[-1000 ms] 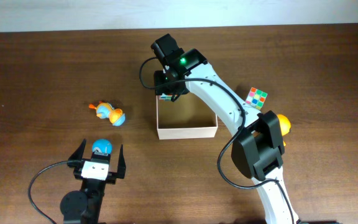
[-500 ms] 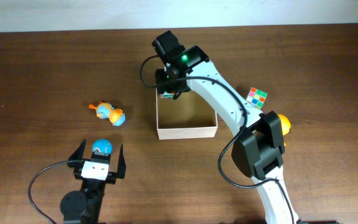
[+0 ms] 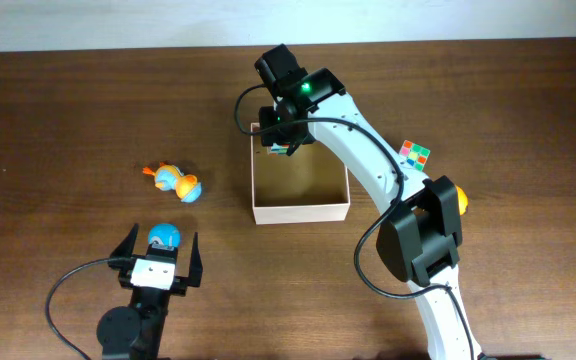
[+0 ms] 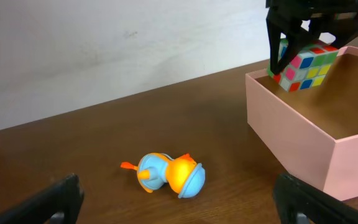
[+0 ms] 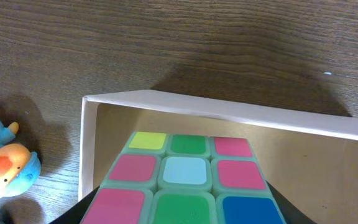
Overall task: Pack container
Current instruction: 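Lower the cube into the box's back-left corner and open the right gripper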
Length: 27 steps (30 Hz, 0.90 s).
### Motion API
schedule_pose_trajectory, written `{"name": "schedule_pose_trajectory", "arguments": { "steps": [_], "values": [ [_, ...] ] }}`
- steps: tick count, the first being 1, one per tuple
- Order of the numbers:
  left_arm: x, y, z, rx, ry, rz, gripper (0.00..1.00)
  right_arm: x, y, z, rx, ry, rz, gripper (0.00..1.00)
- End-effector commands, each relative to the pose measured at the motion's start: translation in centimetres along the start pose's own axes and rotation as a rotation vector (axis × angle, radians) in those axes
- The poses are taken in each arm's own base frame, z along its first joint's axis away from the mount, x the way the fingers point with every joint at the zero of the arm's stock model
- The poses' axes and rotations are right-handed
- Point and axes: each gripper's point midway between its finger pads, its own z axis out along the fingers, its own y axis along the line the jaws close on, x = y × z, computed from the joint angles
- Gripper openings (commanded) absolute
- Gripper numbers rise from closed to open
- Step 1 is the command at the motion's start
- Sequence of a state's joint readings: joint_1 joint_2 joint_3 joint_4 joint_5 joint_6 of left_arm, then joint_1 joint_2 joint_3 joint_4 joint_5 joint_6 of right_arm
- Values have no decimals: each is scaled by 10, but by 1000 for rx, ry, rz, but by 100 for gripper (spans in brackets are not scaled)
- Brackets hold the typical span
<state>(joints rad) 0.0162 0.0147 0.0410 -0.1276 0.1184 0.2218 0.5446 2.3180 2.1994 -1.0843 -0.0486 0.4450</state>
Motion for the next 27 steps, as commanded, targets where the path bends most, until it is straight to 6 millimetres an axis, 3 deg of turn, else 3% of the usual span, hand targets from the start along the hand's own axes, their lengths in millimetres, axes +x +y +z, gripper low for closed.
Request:
{"name": "schedule_pose_trajectory", "arguments": {
  "steps": [1, 14, 27],
  "values": [
    [1, 2, 0, -14, -1, 11, 99, -7, 2, -2, 5, -24, -8, 40],
    [1, 2, 0, -14, -1, 11, 99, 3, 9, 17, 11, 8, -27, 39],
    [1, 3, 0, -14, -1, 11, 99, -5, 15, 17, -8, -29, -31, 39]
  ]
}}
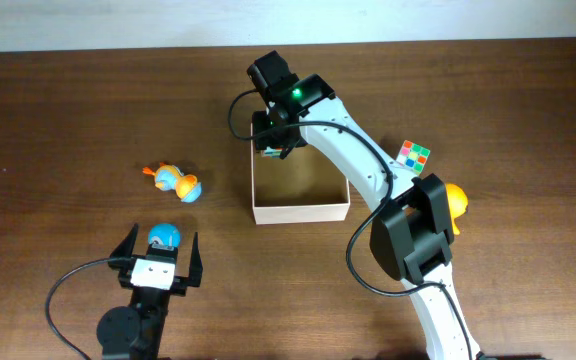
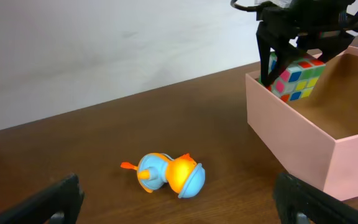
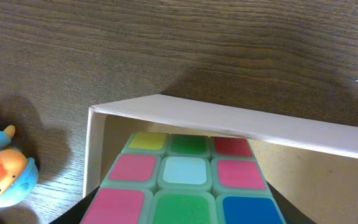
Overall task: Pack container
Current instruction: 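Lower the cube into the box's back-left corner and open the right gripper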
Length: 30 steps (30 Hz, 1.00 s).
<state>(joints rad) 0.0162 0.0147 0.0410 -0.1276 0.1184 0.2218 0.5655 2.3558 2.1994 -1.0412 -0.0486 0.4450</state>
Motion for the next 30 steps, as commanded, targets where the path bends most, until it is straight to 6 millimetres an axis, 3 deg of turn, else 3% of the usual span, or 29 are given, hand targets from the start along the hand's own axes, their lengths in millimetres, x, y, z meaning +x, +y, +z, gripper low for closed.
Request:
{"name": "schedule_pose_trajectory", "arguments": {
  "steps": [1, 7, 15, 20, 24, 30],
  "values": [
    [1, 2, 0, -14, -1, 11, 99, -7, 5, -2, 0, -29, -11, 39],
    [1, 2, 0, -14, -1, 11, 99, -5, 8, 1, 0, -25, -17, 39],
    [1, 2, 0, -14, -1, 11, 99, 7, 15, 23, 8, 10, -26, 39],
    [1, 3, 0, -14, -1, 11, 99, 6, 14, 23, 7, 6, -24, 40],
    [1, 2, 0, -14, -1, 12, 99, 5, 15, 23, 6, 4, -25, 65],
    [1, 2, 0, -14, -1, 11, 99, 5, 15, 23, 5, 5, -28, 75]
  ]
}}
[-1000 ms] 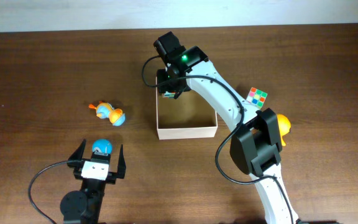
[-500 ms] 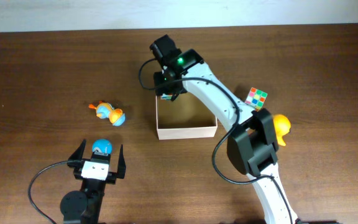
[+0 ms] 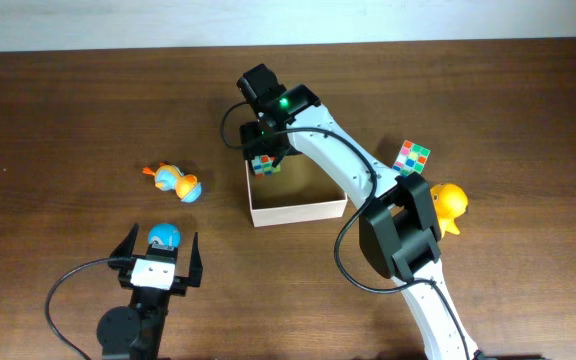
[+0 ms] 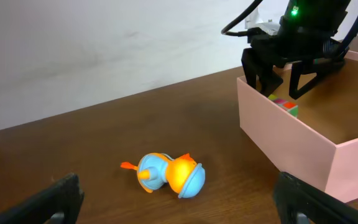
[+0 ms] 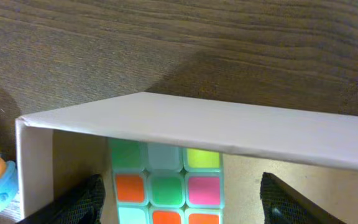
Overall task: Pack container
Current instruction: 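Lower the cube into the box's back-left corner and open the right gripper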
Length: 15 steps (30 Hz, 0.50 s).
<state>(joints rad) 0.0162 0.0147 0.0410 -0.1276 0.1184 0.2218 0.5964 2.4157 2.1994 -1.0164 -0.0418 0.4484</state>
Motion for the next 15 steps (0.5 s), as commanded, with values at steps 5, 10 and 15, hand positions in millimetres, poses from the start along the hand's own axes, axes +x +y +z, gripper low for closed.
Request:
{"name": "schedule_pose_trajectory", "arguments": {
  "steps": [5, 10, 15],
  "values": [
    [1, 2, 0, -14, -1, 11, 99, -9, 9, -13, -29, -31, -14, 73],
    [1, 2, 0, -14, -1, 11, 99, -16, 8, -37, -28, -61, -35, 60],
    [1, 2, 0, -14, -1, 11, 99, -20, -20, -48, 39, -47, -40, 37]
  ]
}}
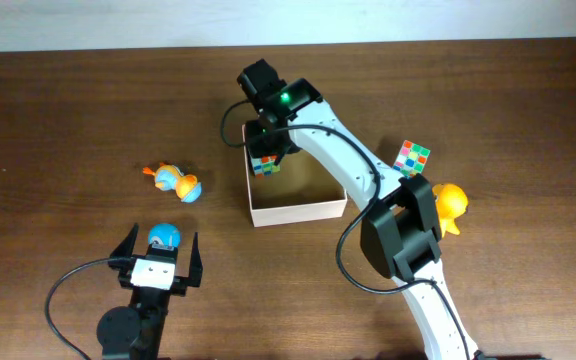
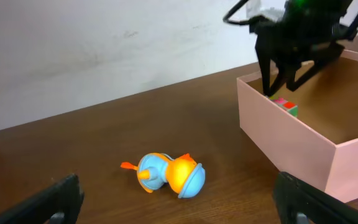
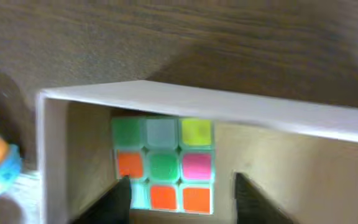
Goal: Pack container
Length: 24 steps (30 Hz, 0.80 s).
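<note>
The pale pink open box (image 1: 313, 210) stands mid-table. A colour cube (image 1: 266, 162) lies inside it, in the far left corner; it also shows as the cube (image 3: 163, 165) and just over the box wall (image 2: 286, 106). My right gripper (image 1: 268, 138) hangs open a little above that cube, its fingers (image 3: 122, 198) apart on either side, holding nothing. My left gripper (image 2: 179, 208) stands open near the front edge, facing a blue and orange toy duck (image 2: 169, 174).
A second colour cube (image 1: 415, 156) and a yellow duck (image 1: 450, 204) lie right of the box. The blue and orange duck (image 1: 176, 182) lies left of it. A blue ball-like toy (image 1: 163, 236) sits just ahead of the left gripper.
My right gripper, open then too, has risen a little from the box's corner. The cube stays on the box floor. The left arm is unmoved.
My right gripper first held the colour cube over the box's far left corner, then lower inside it. Then it stood open with the cube lying in the corner and the box shifted slightly left. Now it hangs higher, open.
</note>
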### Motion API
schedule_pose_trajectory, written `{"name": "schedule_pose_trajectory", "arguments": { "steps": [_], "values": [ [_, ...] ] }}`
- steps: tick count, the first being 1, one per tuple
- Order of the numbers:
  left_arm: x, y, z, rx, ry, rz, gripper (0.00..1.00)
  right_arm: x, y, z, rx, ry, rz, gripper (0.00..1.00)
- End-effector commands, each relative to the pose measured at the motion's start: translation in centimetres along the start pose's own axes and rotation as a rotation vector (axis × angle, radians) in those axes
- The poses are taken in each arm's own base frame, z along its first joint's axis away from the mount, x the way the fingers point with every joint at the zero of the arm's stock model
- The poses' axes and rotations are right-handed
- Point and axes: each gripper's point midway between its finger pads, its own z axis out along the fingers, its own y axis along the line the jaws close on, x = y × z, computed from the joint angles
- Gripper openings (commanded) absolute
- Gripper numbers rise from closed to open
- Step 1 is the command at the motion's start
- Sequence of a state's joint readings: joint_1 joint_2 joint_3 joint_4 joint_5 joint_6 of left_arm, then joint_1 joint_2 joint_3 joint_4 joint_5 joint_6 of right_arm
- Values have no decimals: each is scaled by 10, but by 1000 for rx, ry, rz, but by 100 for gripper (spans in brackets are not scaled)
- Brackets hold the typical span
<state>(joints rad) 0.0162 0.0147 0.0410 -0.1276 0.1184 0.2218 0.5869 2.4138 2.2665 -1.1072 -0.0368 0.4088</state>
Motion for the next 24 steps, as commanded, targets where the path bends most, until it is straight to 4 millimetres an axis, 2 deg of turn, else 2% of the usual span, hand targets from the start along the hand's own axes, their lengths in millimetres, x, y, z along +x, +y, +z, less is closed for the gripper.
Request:
{"name": "schedule_pose_trajectory", "arguments": {
  "steps": [1, 5, 11, 17, 24],
  "values": [
    [1, 2, 0, -14, -1, 11, 99, -18, -20, -30, 34, -59, -6, 36],
    [1, 3, 0, -14, -1, 11, 99, -18, -40, -31, 103, -55, -15, 30],
    [1, 2, 0, -14, -1, 11, 99, -18, -52, -23, 122, -37, -24, 29],
    [1, 2, 0, -14, -1, 11, 99, -13, -54, -2, 128, -6, -39, 29],
    [1, 2, 0, -14, -1, 11, 99, -13, -55, 6, 130, -1, -39, 29]
  ]
}}
